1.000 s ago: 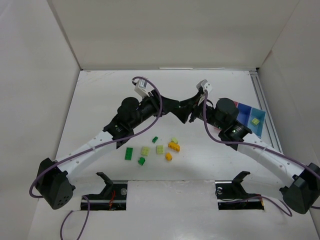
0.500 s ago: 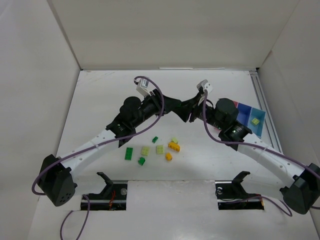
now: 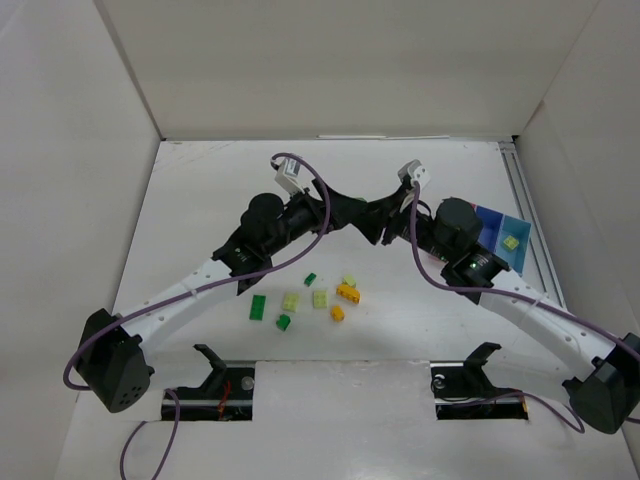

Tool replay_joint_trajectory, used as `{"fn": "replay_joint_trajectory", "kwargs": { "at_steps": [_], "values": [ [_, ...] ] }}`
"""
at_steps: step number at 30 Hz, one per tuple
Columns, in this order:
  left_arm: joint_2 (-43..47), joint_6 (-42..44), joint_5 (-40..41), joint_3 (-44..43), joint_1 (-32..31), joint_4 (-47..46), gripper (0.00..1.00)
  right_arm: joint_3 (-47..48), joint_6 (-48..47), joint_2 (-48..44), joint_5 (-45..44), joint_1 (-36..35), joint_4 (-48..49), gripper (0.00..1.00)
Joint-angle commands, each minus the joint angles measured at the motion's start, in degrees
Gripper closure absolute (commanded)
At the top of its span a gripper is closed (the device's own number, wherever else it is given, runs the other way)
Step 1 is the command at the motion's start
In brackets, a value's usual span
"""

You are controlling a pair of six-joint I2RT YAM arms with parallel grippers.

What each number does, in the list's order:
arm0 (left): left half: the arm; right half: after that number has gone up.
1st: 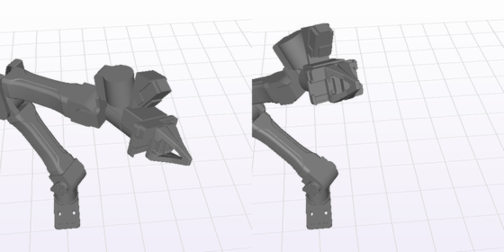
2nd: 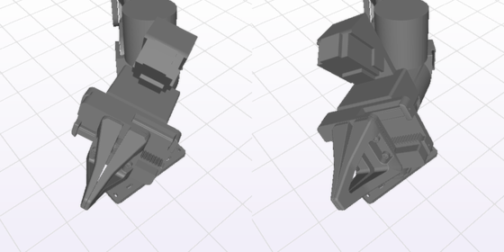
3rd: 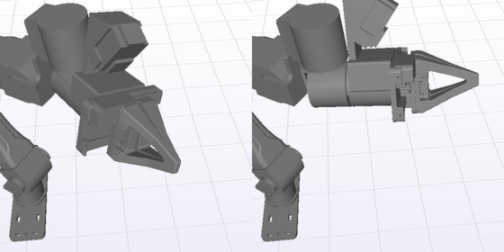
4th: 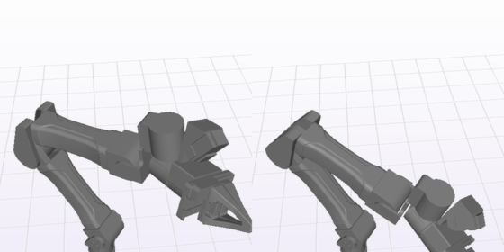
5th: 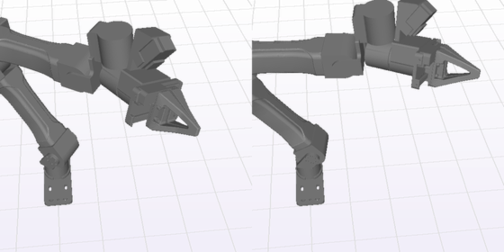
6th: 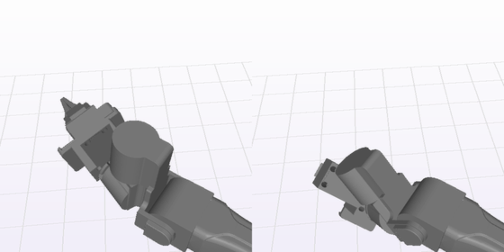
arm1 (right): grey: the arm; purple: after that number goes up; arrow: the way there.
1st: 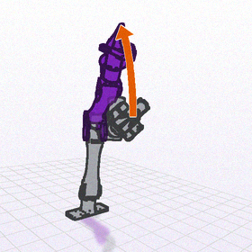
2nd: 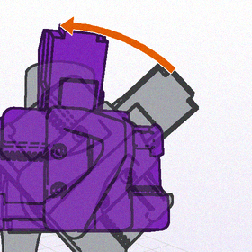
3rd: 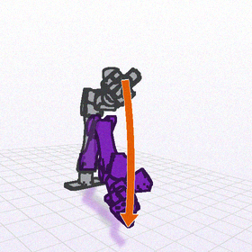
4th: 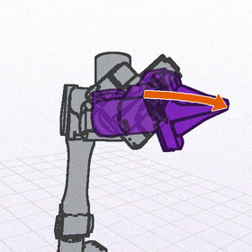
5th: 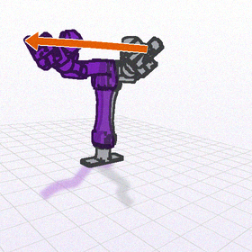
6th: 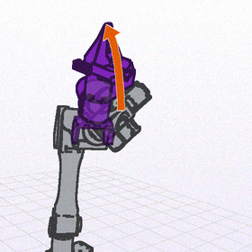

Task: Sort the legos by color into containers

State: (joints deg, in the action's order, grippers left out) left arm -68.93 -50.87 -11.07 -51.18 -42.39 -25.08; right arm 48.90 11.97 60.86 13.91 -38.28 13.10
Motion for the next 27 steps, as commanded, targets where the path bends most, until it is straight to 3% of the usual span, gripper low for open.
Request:
{"fn": "replay_joint_trajectory", "kwargs": {
  "at_steps": [1, 7, 17, 21, 24, 27],
  "values": [
    [1.7, 2.3, -0.4, -2.5, -0.3, -0.5, 0.27, 0.9, -1.4, -1.8, -0.3, -0.2, 1.8, 1.00],
    [2.2, 3.4, 0.3, -3.7, -0.3, 0.7, 0.00, 1.5, -1.9, -1.8, -2.5, -0.2, -2.6, 1.00],
    [3.9, 8.9, 7.6, -9.1, 0.5, 11.4, 0.00, 0.9, -2.5, -1.8, -12.8, -0.2, -9.6, 1.00],
    [3.3, 8.9, 5.4, -11.4, 8.2, 18.8, 0.00, 0.9, -0.6, -1.8, -14.6, 4.3, -14.8, 1.00],
    [0.5, 13.6, 3.2, -13.9, 14.6, 23.1, 0.00, 2.1, 1.0, -1.8, -15.8, 11.0, -20.2, 1.00],
    [-3.0, 19.9, 6.3, -16.7, 17.9, 27.5, 0.00, 3.4, 1.0, -1.8, -17.9, 17.3, -25.6, 1.00]
  ]
}}
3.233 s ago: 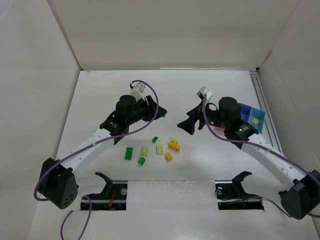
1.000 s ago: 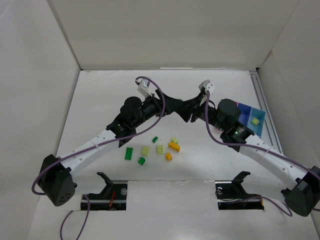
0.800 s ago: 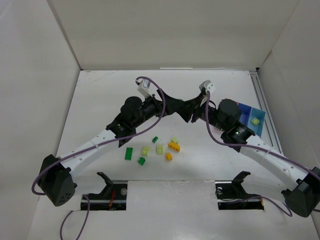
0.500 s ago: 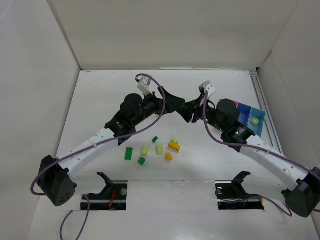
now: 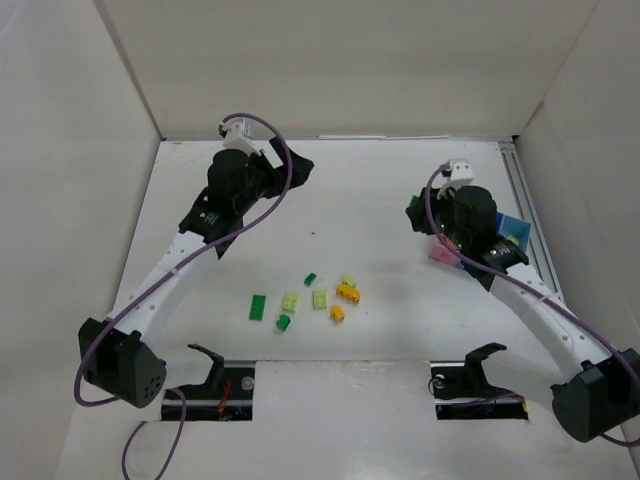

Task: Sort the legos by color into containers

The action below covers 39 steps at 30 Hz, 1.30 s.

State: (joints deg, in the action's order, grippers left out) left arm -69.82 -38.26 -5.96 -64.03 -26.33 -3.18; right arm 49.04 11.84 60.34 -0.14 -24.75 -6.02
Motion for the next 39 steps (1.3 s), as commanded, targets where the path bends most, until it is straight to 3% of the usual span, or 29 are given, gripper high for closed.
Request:
{"fn": "replay_joint_trajectory", "kwargs": {
  "at_steps": [1, 3, 9, 13, 19, 25, 33, 38, 39],
  "values": [
    [-3.3, 8.9, 3.1, -4.7, 2.7, 6.8, 0.00, 3.8, 1.2, -0.8, -4.9, 5.1, -8.0, 1.00],
    [-7.2, 11.1, 3.7, -7.5, 6.4, 9.9, 0.00, 5.7, 1.2, 0.6, -6.8, 8.7, -11.5, 1.00],
    [-16.5, 11.5, -5.2, -14.3, 17.1, 17.4, 0.00, 12.5, 1.7, 6.4, -9.7, 17.4, -29.3, 1.00],
    [-18.2, 13.3, -2.1, -17.3, 17.6, 25.6, 0.00, 14.4, 2.8, 7.5, -10.9, 20.9, -34.9, 1.00],
    [-16.8, 12.5, 0.3, -12.7, 18.2, 30.2, 0.00, 12.4, 2.8, 10.6, -10.7, 26.2, -34.3, 1.00],
    [-13.7, 11.3, -1.3, -2.9, 19.3, 25.0, 0.00, 11.4, 6.2, 15.6, -18.2, 26.8, -29.2, 1.00],
    [-8.8, 7.2, -0.9, 7.5, 19.3, 20.7, 0.00, 10.9, 6.2, 17.5, -15.7, 29.1, -25.8, 0.99],
    [-4.5, 7.2, -0.1, 10.3, 19.3, 22.4, 0.00, 10.9, 3.0, 16.9, -16.1, 29.1, -25.8, 0.77],
    [-4.4, 6.7, 0.4, 10.9, 18.6, 22.4, 0.00, 10.9, 3.0, 16.9, -14.6, 29.1, -25.2, 0.65]
  ]
}}
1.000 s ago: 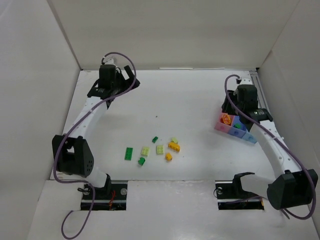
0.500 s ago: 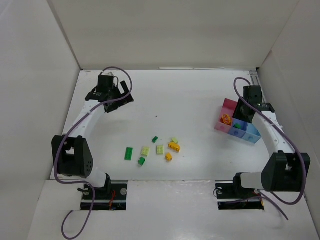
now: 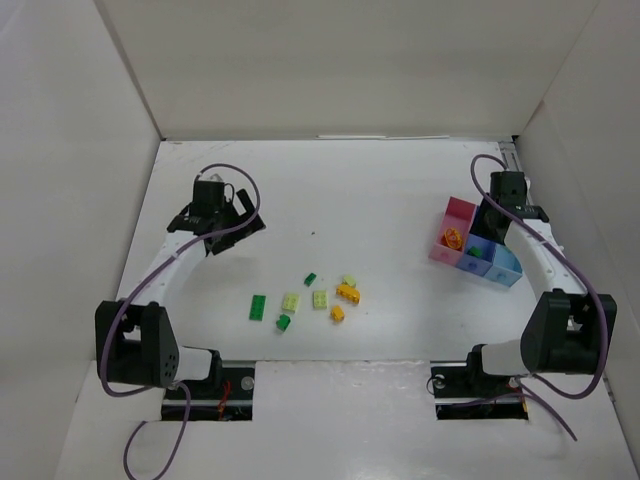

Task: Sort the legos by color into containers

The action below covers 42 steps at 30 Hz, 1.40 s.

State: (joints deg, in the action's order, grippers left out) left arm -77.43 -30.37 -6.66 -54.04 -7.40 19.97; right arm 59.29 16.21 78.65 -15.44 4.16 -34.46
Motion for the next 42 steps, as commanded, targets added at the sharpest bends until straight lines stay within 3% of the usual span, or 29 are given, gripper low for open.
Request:
{"fn": "replay_joint_trajectory", "kwargs": {
  "at_steps": [1, 5, 12, 16, 18, 20, 26, 29, 36, 42],
  "values": [
    [3.9, -1.2, 1.1, 1.0, -0.3, -0.2, 0.00, 0.1, -1.4, -1.4, 0.8, 0.1, 3.3, 0.61],
    [5.1, -1.7, 2.6, 2.1, -2.2, 1.1, 0.00, 0.1, -1.4, -0.9, 0.8, 0.1, 3.3, 0.56],
    [8.7, -2.4, 2.6, 3.8, -2.2, 1.7, 0.00, 0.1, -1.4, -1.9, 1.3, 0.1, 3.3, 0.35],
    [10.0, -3.5, 2.6, 5.0, -2.2, 3.0, 0.00, 0.7, -4.2, -2.4, 5.8, 0.1, 3.3, 0.31],
    [10.7, -3.5, 2.6, 5.6, -2.2, 3.6, 0.00, 0.7, -6.9, -3.9, 12.9, 0.1, 5.9, 0.31],
    [12.2, -4.0, 1.9, 6.1, -2.2, 4.1, 0.00, -0.7, -10.7, -7.0, 16.1, -3.9, 8.0, 0.28],
    [14.8, -4.5, 1.4, 9.2, -2.7, 5.8, 0.00, -1.7, -17.9, -9.7, 10.1, -30.3, 10.8, 0.26],
    [15.5, -5.1, 1.4, 9.9, -2.7, 6.3, 0.00, -1.7, -20.0, -6.7, 10.1, -41.8, 10.8, 0.26],
    [19.3, -8.4, 0.3, 10.5, -2.7, 6.8, 0.00, -5.2, -15.8, 0.4, 13.2, -54.0, 15.4, 0.26],
    [22.8, -8.4, -3.0, 13.1, -2.7, 5.5, 0.00, -8.1, -11.5, 3.3, 12.2, -56.5, 19.1, 0.27]
  ]
}}
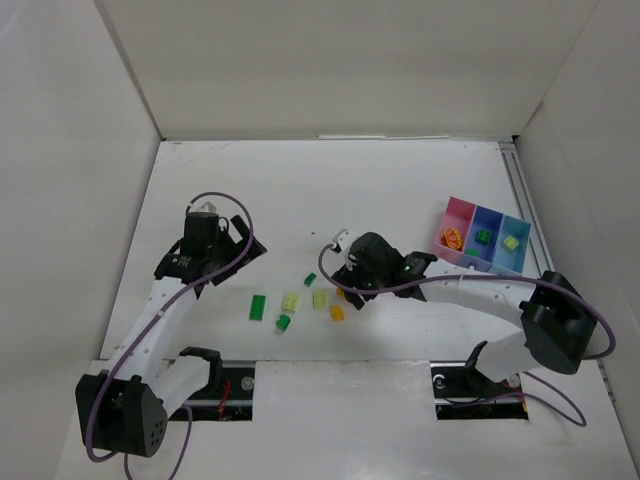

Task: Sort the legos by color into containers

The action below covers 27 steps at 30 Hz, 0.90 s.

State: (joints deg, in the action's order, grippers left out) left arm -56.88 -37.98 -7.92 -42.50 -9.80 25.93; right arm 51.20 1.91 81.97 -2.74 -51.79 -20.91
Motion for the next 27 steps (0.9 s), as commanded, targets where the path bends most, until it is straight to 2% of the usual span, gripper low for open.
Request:
{"fn": "replay_joint_trajectory", "kwargs": {
  "at_steps": [1, 9, 16, 23, 25, 26, 27],
  "values": [
    [2.8, -0.8, -1.7, 1.5, -0.3, -0.4, 0.00, -0.8, 3.4, 0.5, -0.5, -0.6, 6.1, 0.27],
    [4.2, -1.4, -1.7, 2.2, -0.3, -0.4, 0.00, -0.8, 4.0, 6.0, -1.0, -0.6, 9.2, 0.30],
    [3.0, -0.9, -1.7, 1.0, -0.3, 0.3, 0.00, 0.4, 4.0, 10.0, 1.2, -0.6, 8.6, 0.38],
    [3.0, -0.9, -1.7, 1.5, -0.3, -0.9, 0.00, -0.2, 6.3, 8.7, 1.8, -0.6, 8.6, 0.61],
    [2.5, -0.9, -1.7, 1.5, -0.3, -0.9, 0.00, -0.2, 6.3, 7.1, 3.1, -0.6, 8.6, 0.73],
    [2.5, -0.9, -1.7, 1.5, -0.3, -0.9, 0.00, -0.2, 6.3, 7.1, 3.1, -0.6, 8.6, 0.73],
    [2.5, -0.9, -1.7, 1.5, -0.3, -0.4, 0.00, -0.2, 6.3, 5.7, 3.1, -0.6, 8.6, 0.77]
  ]
}}
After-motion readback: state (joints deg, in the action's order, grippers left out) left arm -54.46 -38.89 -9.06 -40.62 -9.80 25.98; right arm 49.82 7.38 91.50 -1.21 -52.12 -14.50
